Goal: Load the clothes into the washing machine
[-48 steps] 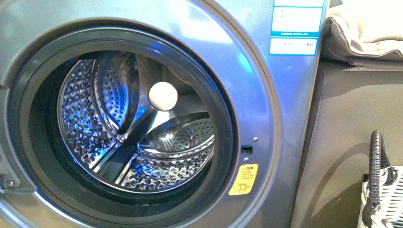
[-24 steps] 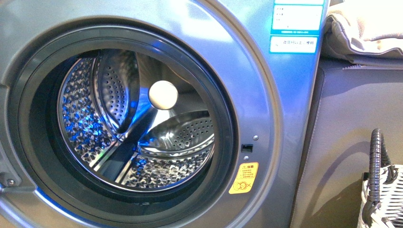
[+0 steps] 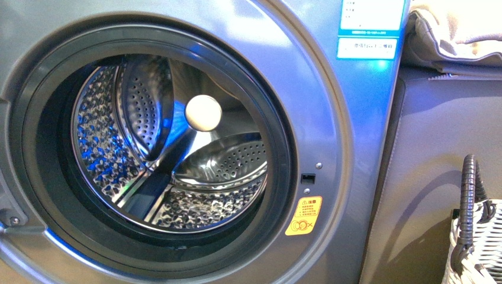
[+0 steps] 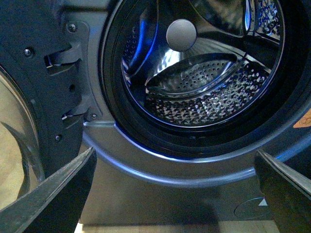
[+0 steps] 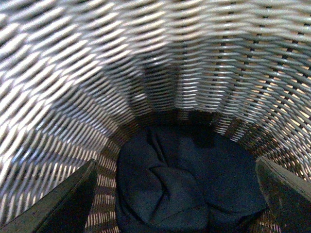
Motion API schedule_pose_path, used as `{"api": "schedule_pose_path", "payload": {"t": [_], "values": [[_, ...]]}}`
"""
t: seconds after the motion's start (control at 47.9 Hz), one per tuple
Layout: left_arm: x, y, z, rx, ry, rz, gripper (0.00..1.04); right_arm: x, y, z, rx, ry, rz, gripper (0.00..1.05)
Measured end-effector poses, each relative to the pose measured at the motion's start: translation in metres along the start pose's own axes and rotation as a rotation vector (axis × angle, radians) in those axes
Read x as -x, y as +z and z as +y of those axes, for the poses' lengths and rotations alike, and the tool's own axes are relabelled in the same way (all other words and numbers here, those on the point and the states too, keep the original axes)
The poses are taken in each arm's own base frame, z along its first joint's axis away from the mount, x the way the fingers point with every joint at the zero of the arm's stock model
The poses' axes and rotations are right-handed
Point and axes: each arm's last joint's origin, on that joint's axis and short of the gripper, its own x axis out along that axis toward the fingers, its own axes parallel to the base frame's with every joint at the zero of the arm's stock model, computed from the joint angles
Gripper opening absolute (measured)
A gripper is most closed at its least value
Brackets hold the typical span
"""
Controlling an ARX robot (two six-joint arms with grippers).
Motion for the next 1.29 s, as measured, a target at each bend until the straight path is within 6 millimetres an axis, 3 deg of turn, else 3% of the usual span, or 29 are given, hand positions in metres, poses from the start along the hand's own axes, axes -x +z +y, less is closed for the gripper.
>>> {"api": "schedule_pose_path", "payload": {"t": [0.731,0.94,1.295], "values": [[0.000,0.000,0.000,0.000,0.000,0.000,0.98,-0.081,-0.047,0.017,0.152,0.052,0.006,0.97],[0.000,0.000,0.000,0.000,0.000,0.000,0.98,-0.100,-0.065,0.015,0.188,0.036,0.047,0.97],[0.000,0.000,0.000,0.000,0.000,0.000,0.98,-0.127,-0.070,0.005,0.160,-0.023,0.093,0.97]]}}
